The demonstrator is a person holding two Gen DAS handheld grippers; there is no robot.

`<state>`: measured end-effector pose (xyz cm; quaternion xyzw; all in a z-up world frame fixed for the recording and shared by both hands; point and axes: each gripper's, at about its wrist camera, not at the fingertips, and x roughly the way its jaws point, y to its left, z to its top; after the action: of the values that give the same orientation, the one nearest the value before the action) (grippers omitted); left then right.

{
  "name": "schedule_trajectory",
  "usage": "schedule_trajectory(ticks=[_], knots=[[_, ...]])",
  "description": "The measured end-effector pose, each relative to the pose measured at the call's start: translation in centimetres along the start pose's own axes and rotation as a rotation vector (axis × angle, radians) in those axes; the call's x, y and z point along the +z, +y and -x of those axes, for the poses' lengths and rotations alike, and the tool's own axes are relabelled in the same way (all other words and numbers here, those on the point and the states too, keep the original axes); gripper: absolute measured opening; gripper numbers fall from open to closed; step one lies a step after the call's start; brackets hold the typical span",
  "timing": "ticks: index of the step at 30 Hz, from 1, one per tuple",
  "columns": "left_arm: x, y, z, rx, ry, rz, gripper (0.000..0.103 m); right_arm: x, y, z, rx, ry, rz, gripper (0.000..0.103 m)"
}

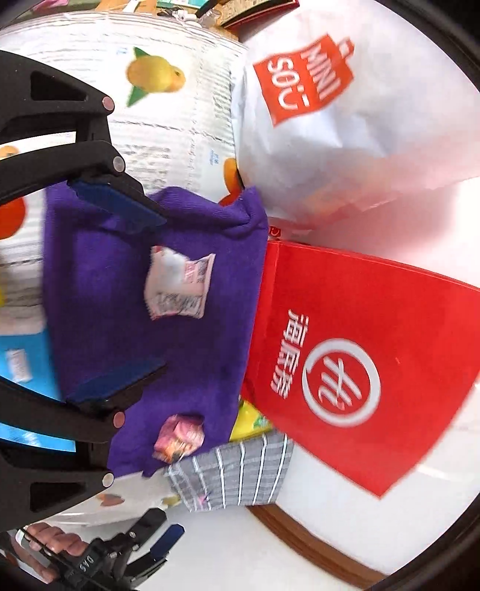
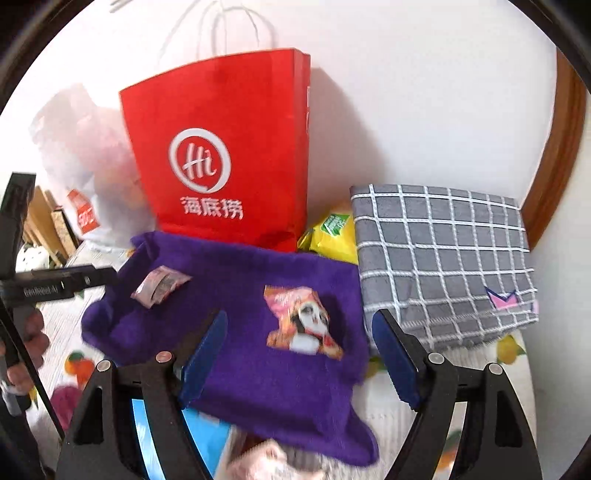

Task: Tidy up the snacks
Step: 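Open both tools to drop the panda bag and sachet on the towel, then grasp a pink candy packet with the right tool while the left grasps a pink bag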

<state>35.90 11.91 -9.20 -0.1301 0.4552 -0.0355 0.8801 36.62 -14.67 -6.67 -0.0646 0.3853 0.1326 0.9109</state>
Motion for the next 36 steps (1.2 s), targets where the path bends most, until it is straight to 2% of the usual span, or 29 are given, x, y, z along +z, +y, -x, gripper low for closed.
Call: schedule_trajectory(ticks=[5,8,12,17,26,31,33,34,36], knots=[[-2.4,-1.2,2.7,-0.017,-0.014,-0.022,0.072,-3.2,-1.5,2.6,-0.021,-0.016,-0.030,0.080],[-4.1,-1.5,4.6,-0.029,-0.016,-0.024,0.072,-5.5,-2.5,3.1,0.028,0.012,-0.057,0.080],[-6.5,-1.3,6.2,-0.026,-0.007,-0.017,0.072,-8.5,-3.2,2.6,0.062,0.053,-0.079,0.080],[-8.7,-0.3,7.1,0.022,0.002,-0.005,0.072,-11.9,-2.4,0.6,0.117,0.092,-0.052,0.079],[-11.5,3.0,9.1,0.040,0.010,0.046,0.073,-13.8,-0.7,-2.5,0.113,0.142,0.081,0.079],[-12.5,3.8,9.3,0.044,0.027,0.054,0.073,-14.0,0.2,-4.1,0.080,0.159,0.155,0.079],[-12.8,4.0,9.2,0.043,0.032,0.051,0.073,-13.9,0.5,-4.6,0.084,0.164,0.174,0.072],[-13.0,4.0,9.1,0.041,0.034,0.053,0.073,-13.9,0.5,-4.5,0.095,0.155,0.171,0.056],[-13.1,4.1,8.9,0.037,0.040,0.058,0.073,-13.9,0.5,-4.1,0.088,0.152,0.169,0.053]])
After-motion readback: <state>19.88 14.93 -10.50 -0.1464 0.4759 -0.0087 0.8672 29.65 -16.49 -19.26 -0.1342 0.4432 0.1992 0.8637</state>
